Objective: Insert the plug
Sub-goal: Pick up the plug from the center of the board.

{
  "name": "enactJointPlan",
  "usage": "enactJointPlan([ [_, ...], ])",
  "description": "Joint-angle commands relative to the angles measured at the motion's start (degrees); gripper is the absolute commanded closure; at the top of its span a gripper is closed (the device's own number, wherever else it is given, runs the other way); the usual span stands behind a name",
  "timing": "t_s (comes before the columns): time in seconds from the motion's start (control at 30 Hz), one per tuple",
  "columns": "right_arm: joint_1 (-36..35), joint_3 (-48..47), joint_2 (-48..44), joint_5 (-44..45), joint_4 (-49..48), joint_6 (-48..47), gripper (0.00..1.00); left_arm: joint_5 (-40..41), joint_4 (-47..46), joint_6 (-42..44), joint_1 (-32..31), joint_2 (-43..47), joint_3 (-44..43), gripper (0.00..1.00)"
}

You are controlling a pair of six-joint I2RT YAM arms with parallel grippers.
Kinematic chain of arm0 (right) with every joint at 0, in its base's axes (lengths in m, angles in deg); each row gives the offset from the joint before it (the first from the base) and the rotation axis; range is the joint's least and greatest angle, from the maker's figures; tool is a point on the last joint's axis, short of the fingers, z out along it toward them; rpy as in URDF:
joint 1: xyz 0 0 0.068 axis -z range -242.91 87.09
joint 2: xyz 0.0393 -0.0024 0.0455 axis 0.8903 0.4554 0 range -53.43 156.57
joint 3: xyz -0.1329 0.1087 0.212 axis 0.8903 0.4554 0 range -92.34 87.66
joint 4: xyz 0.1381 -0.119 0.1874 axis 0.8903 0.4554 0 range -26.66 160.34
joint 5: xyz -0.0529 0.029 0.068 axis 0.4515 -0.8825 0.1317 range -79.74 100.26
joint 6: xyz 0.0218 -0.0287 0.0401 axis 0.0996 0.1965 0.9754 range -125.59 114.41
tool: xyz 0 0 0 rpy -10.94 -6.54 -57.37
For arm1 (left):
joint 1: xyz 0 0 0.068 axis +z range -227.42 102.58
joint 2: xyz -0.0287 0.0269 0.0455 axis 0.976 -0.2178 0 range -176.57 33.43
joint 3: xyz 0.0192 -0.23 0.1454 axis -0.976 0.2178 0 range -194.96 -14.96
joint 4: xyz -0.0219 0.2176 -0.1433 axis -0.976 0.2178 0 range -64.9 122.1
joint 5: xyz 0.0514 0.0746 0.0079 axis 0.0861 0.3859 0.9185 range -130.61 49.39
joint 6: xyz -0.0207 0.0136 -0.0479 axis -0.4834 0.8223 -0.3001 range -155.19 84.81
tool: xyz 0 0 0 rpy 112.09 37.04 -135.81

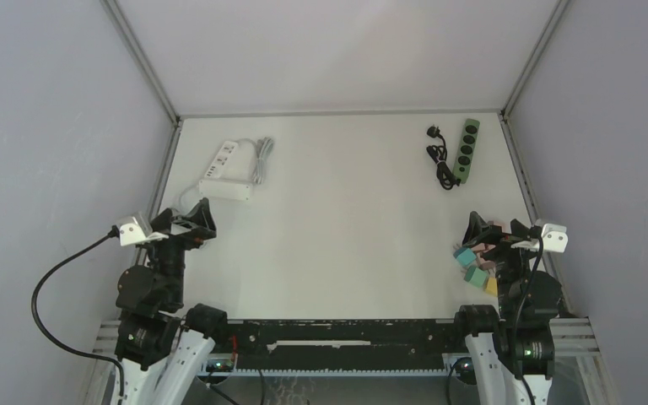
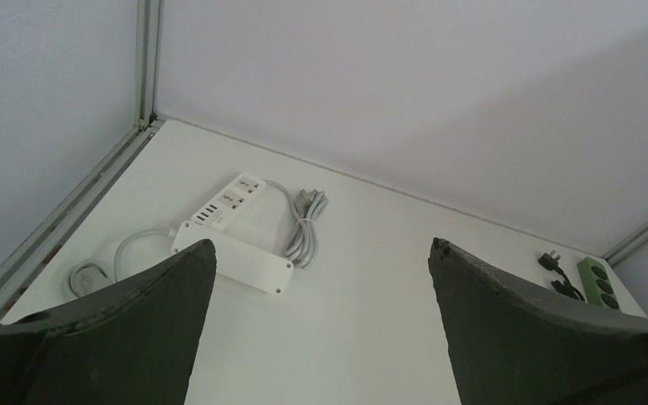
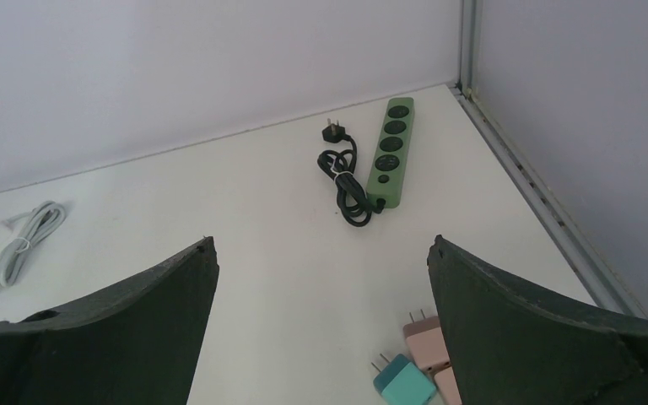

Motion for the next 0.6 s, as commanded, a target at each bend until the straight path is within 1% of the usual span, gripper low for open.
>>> enactJointPlan([
  [0.0,0.4,-1.3,0.6,0.9,-1.3,0.4,0.00,0.0,-2.2,0.9,-1.7,-0.2,0.8,0.00],
  [0.23,0.4,-2.2,3.9,2.0,0.2,1.4,0.00,0.5,-2.2,1.3,-5.1,0.2,1.0,0.00],
  [0.4,0.4,-4.7,10.1,0.9,3.8,4.5,0.00,0.7,-2.3,1.8,-5.7,-0.3,1.1,0.00],
  [0.57,0.4,-6.9,17.2,3.1,6.6,7.0,0.00,1.2,-2.4,2.3,-6.4,-0.7,1.2,0.00],
])
